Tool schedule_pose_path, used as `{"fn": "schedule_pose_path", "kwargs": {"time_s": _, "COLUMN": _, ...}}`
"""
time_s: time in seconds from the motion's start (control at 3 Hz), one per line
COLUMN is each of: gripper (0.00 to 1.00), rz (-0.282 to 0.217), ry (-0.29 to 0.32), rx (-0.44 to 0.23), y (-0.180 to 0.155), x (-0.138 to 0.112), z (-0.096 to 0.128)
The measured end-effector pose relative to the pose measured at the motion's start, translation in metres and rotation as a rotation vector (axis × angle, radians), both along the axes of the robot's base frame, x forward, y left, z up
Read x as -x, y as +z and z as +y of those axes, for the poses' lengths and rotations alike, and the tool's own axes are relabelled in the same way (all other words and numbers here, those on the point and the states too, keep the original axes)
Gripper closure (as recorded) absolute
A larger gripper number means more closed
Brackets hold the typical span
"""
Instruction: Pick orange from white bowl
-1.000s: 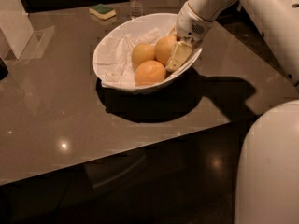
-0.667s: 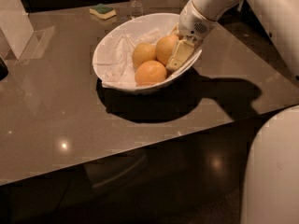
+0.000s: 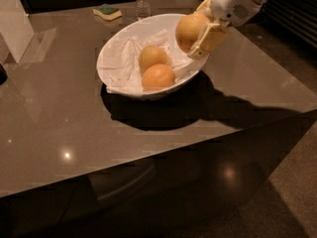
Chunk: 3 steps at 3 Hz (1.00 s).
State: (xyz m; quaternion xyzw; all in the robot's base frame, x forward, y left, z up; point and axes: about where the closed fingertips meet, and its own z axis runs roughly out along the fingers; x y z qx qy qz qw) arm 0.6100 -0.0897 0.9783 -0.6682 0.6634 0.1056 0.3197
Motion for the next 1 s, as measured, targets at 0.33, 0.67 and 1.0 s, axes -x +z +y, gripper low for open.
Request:
{"fn": "schedule_pose_path", "kwargs": {"time_s": 0.33, "gripper": 1.00, "rz": -0.072, "ry": -0.042, "rx": -0.045, "y": 0.034, "x": 0.038, "z": -0.014}}
{"fn": "schedule_pose_path", "kwargs": {"time_s": 0.67, "gripper": 1.00, "rz": -0.122, "ry": -0.117, "rx": -0.076, "y": 0.057, "x": 0.081, "z": -0.033}}
{"fn": "schedule_pose_path", "kwargs": {"time_s": 1.0, "gripper": 1.00, "rz": -0.121, "ry": -0.131, "rx": -0.072, "y": 0.056, "x": 0.086, "z": -0.039}}
